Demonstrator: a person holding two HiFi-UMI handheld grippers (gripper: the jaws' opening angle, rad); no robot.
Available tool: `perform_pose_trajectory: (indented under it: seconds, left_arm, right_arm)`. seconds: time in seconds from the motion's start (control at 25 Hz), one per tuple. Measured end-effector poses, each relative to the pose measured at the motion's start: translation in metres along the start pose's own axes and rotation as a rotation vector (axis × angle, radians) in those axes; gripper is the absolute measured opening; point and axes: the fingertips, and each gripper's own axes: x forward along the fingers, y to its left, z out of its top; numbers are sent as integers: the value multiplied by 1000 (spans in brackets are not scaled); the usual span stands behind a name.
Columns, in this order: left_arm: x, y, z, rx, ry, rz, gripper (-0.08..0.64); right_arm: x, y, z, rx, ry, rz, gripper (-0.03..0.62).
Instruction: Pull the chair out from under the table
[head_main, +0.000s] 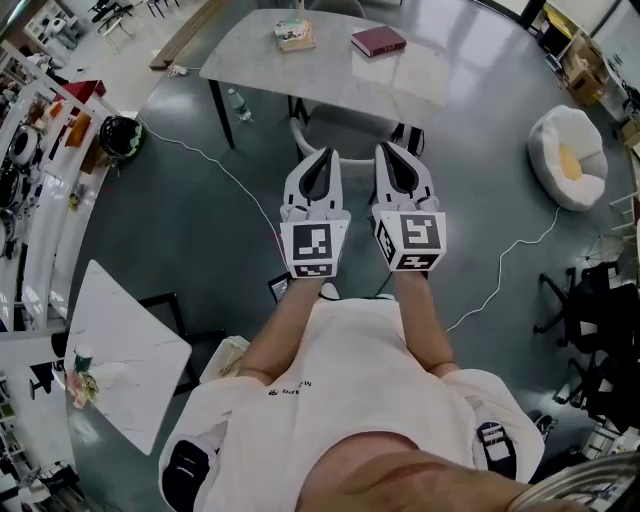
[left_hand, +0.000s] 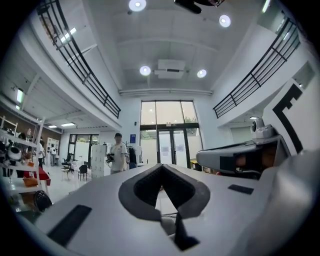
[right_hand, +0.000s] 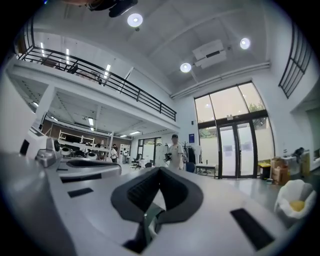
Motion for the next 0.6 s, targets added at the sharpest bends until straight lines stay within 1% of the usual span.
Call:
perform_pose_trajectory:
  seconds: [0.12, 0.24, 0.36, 0.52, 0.6]
  left_arm:
    - [13, 4, -7, -1, 20, -2, 3]
    - [28, 3, -15, 26, 36, -3, 3]
    - [42, 4, -24, 46, 68, -20, 3]
    - [57, 2, -43, 94, 127, -36, 3]
    - [68, -1, -53, 141, 161, -53, 3]
  right_arm:
    - [14, -2, -4, -12, 16, 18, 12]
    - [27, -5, -14, -25, 32, 42, 12]
    - [41, -9, -23, -42, 63, 63, 12]
    - [52, -22, -39, -85, 114, 94, 12]
    - [59, -30, -49, -118, 151, 116, 12]
